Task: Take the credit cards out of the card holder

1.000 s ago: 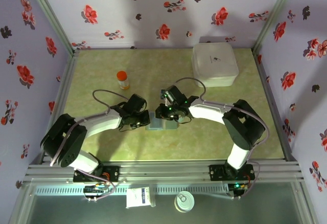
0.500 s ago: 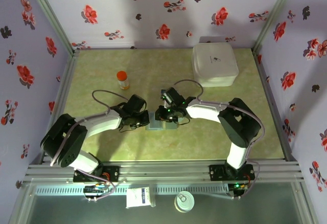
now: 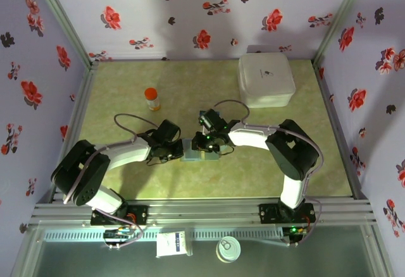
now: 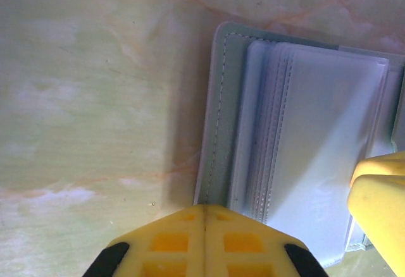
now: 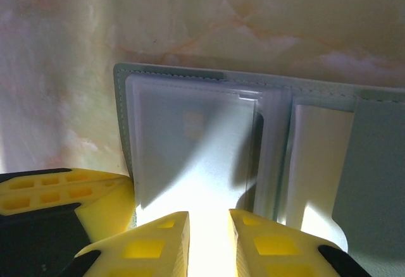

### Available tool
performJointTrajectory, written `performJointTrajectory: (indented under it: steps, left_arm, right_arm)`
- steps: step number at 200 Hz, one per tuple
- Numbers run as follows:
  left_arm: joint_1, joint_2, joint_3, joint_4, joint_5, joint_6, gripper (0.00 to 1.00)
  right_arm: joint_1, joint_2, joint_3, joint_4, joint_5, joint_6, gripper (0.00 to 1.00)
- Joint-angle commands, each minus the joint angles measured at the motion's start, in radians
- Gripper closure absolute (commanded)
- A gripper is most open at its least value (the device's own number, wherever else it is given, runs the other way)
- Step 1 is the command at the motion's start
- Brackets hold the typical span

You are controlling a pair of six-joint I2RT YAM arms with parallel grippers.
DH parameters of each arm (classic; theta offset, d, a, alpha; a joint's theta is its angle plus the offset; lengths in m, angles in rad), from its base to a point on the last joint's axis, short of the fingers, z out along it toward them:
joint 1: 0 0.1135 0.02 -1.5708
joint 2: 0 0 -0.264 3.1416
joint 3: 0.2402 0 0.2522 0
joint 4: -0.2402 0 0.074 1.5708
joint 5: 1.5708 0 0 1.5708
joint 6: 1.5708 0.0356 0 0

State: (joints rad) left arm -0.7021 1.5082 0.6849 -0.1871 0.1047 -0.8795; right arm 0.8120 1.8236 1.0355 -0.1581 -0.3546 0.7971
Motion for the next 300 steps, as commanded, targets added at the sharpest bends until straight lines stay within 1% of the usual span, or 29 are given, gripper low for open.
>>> performJointTrajectory:
  steps: [1, 72, 117, 153, 185, 206, 221, 256, 300]
  left_arm:
    - [0.010, -0.001, -0.019, -0.012, -0.023, 0.018, 0.96]
    - [0.012, -0.004, -0.022, -0.011, -0.024, 0.017, 0.97]
    - [0.015, -0.055, -0.022, -0.013, -0.026, 0.004, 0.96]
    - [0.016, -0.123, -0.017, -0.015, -0.028, -0.020, 0.91]
    - [0.017, -0.149, -0.005, 0.011, 0.006, -0.037, 0.82]
    - [0.016, -0.131, -0.001, 0.055, 0.046, -0.051, 0.77]
    - [0.016, -0.106, 0.004, 0.077, 0.064, -0.060, 0.75]
    - [0.016, -0.041, 0.020, 0.111, 0.094, -0.074, 0.73]
    - [0.016, -0.002, 0.034, 0.127, 0.109, -0.084, 0.72]
  right_arm:
    - [0.009, -0.006, 0.014, -0.047, 0.039, 0.004, 0.77]
    - [0.007, -0.050, -0.001, -0.113, 0.109, -0.025, 0.77]
    - [0.004, -0.046, -0.027, -0.074, 0.093, -0.014, 0.77]
    - [0.002, -0.052, -0.051, -0.039, 0.085, -0.001, 0.78]
    - [0.001, -0.052, -0.064, -0.017, 0.074, 0.005, 0.78]
    - [0.001, -0.053, -0.069, -0.011, 0.073, 0.005, 0.78]
    - [0.001, -0.050, -0.072, -0.008, 0.075, 0.007, 0.78]
    - [-0.003, -0.056, -0.092, 0.011, 0.073, 0.014, 0.83]
    - [-0.011, -0.067, -0.109, 0.030, 0.065, 0.017, 0.88]
